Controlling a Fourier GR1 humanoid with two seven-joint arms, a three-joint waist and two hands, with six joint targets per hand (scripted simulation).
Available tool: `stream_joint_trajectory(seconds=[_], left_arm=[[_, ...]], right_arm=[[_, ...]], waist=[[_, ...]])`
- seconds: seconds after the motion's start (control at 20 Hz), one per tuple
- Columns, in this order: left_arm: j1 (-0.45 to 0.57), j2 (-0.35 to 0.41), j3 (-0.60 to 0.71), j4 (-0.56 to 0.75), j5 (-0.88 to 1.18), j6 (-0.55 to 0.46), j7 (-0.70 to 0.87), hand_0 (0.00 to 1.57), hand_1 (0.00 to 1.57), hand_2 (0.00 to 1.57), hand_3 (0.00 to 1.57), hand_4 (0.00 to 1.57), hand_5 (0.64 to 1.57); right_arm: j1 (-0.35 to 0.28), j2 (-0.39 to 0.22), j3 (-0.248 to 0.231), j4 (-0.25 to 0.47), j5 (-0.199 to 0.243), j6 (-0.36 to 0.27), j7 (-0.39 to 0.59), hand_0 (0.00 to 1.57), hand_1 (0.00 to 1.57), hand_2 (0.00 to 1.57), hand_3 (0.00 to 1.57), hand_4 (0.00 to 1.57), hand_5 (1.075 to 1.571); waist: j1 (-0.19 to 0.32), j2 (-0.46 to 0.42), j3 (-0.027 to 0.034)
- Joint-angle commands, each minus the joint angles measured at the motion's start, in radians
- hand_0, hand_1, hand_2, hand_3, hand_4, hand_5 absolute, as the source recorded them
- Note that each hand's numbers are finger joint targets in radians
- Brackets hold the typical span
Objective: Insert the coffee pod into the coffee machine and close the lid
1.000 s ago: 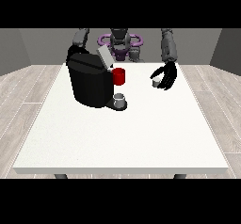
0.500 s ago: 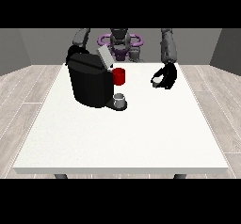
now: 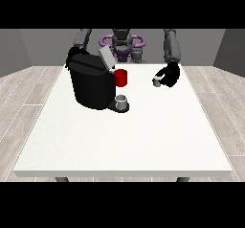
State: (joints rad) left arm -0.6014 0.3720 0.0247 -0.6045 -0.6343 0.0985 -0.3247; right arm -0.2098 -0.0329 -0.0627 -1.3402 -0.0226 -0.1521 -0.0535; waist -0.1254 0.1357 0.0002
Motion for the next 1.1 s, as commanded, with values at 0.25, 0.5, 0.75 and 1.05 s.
stream_joint_trajectory(seconds=[0.25,0.5,0.75,1.05], left_arm=[[-0.106,-0.006,0.003,-0.061,0.016,-0.13,0.027,1.24,1.24,1.33,1.32,0.53,1.571],[-0.173,-0.02,-0.026,-0.142,0.0,-0.211,0.085,1.23,1.23,1.32,1.29,0.57,1.571],[-0.27,0.064,0.059,-0.067,0.013,-0.186,0.087,1.25,1.25,1.33,1.29,0.57,1.571],[-0.354,0.068,0.063,-0.093,0.005,-0.212,0.129,1.07,1.07,1.22,1.23,0.52,1.571]], right_arm=[[0.012,-0.029,-0.017,0.051,-0.02,0.04,-0.002,0.0,0.0,0.0,0.0,0.49,1.571],[0.009,-0.009,-0.037,0.148,-0.018,0.024,-0.104,0.0,0.0,0.0,0.0,0.41,1.571],[-0.047,0.008,0.037,0.016,-0.008,0.043,-0.003,0.0,0.0,0.0,0.0,0.49,1.571],[-0.079,0.001,0.018,0.019,-0.03,0.047,0.013,0.0,0.0,0.0,0.0,0.5,1.571]], waist=[[-0.011,-0.057,0.0],[0.028,-0.073,0.0003],[-0.083,-0.009,-0.0005],[-0.092,-0.01,-0.0002]])
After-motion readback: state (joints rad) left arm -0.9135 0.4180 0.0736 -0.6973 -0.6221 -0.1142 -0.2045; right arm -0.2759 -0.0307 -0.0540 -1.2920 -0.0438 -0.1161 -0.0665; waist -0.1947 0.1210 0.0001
